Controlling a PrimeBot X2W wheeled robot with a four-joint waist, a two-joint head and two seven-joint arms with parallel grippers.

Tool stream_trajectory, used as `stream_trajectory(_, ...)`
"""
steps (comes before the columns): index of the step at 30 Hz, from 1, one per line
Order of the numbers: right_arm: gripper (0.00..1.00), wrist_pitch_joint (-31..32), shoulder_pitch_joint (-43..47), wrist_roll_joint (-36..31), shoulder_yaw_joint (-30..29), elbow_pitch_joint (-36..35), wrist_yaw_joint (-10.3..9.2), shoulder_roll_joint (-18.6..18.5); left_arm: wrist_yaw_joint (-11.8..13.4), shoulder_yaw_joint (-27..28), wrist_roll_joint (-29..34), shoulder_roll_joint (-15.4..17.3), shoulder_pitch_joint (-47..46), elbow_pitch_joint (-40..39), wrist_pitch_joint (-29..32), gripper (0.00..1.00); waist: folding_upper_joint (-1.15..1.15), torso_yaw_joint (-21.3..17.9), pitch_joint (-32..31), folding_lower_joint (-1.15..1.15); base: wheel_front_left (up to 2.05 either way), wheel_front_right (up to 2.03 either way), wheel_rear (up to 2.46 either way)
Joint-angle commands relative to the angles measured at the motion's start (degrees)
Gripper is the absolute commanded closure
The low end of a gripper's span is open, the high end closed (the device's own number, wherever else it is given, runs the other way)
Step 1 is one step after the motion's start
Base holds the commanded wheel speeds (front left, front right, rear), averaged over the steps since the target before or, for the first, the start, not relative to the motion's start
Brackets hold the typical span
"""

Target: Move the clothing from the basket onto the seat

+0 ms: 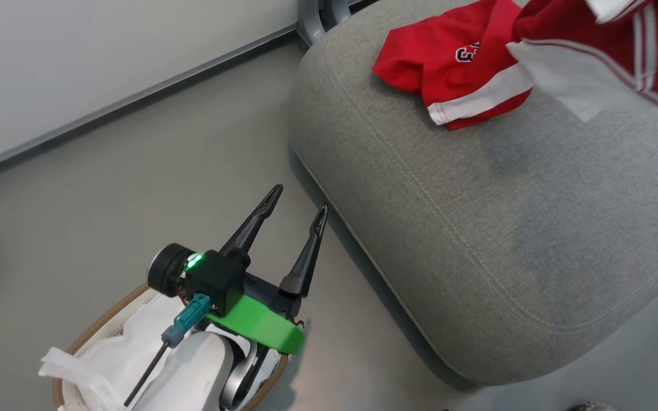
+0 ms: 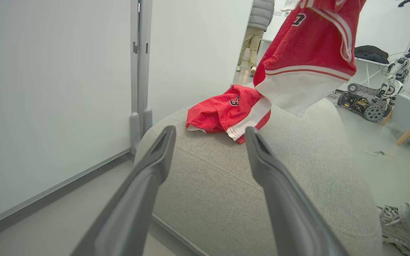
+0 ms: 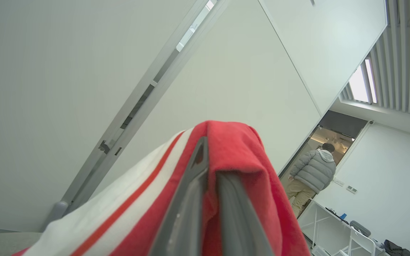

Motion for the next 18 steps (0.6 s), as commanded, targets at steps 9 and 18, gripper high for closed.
stream_trajectory(9, 1.00, -0.1, -12.5, -5.6, -7.4, 11.1, -0.09, -2.2, -0.1, -2.8, -1.4, 4.2, -6.3, -2.8, 0.1, 0.00, 0.00, 8.6, 13.7, 0.00, 0.00, 0.00, 0.00)
stream_trajectory(18, 1.00, 0.0, -9.9, -11.9, -19.0, 19.6, -0.09, 2.1, -0.1, -4.7, -2.2, 6.2, -10.9, -3.6, 0.1, 0.00, 0.00, 12.6, 19.7, 0.00, 0.00, 0.00, 0.00)
